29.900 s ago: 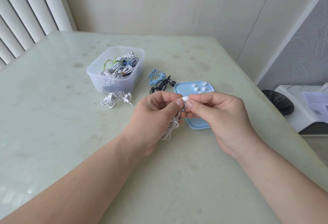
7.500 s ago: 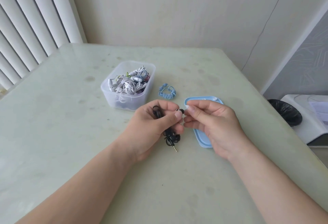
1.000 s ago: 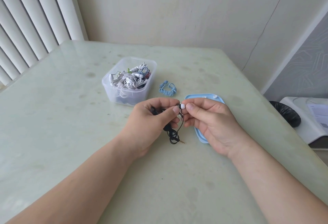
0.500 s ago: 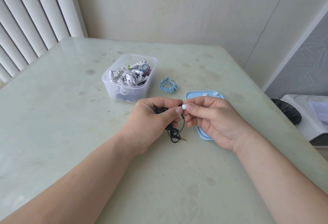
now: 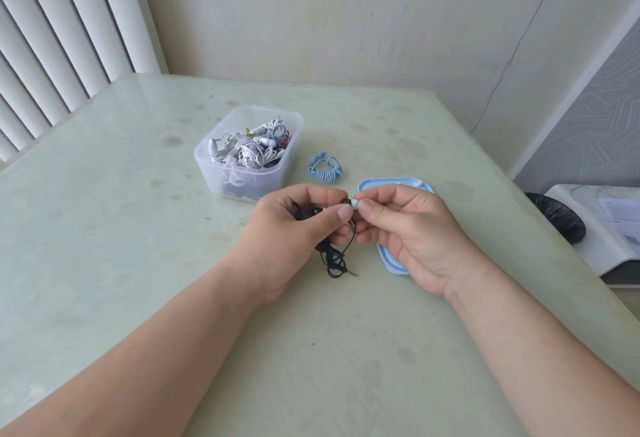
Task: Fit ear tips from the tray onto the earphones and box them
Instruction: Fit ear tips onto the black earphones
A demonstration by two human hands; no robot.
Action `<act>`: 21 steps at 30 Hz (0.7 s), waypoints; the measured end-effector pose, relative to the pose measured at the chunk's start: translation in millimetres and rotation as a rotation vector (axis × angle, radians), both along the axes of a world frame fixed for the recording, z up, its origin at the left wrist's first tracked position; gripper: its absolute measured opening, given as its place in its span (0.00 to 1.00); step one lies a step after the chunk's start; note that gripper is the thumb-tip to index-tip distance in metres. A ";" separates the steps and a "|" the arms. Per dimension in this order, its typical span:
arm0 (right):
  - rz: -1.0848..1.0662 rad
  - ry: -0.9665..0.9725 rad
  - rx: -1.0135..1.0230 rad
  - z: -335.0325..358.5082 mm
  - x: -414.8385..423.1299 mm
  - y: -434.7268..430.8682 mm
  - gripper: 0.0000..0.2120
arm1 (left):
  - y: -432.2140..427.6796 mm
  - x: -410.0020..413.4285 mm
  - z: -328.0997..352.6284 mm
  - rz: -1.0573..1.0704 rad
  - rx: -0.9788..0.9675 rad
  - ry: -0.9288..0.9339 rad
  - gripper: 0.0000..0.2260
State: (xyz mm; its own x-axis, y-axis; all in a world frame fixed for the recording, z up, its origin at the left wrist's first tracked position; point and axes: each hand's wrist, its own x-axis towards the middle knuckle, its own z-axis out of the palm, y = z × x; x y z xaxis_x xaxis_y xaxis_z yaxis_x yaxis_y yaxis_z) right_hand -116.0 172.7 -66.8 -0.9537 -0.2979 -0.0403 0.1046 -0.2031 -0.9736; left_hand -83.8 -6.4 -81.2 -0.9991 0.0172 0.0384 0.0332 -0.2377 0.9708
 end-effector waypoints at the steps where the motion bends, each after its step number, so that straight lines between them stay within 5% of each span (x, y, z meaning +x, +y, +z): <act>1: -0.002 0.004 0.003 -0.3 0.7 -0.2 0.05 | 0.0 -0.2 -0.6 0.010 0.011 -0.003 0.06; 21: 0.013 0.043 0.042 0.7 2.3 -2.3 0.11 | -0.5 -2.3 -2.8 0.046 -0.004 0.004 0.06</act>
State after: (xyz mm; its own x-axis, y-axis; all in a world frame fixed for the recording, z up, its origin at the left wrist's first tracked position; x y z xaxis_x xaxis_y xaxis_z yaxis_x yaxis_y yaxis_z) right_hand -113.8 170.4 -66.1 -0.9510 -0.3089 -0.0119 0.0644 -0.1605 -0.9849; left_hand -86.0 -6.9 -84.0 -0.9987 -0.0281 0.0423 0.0477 -0.2316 0.9716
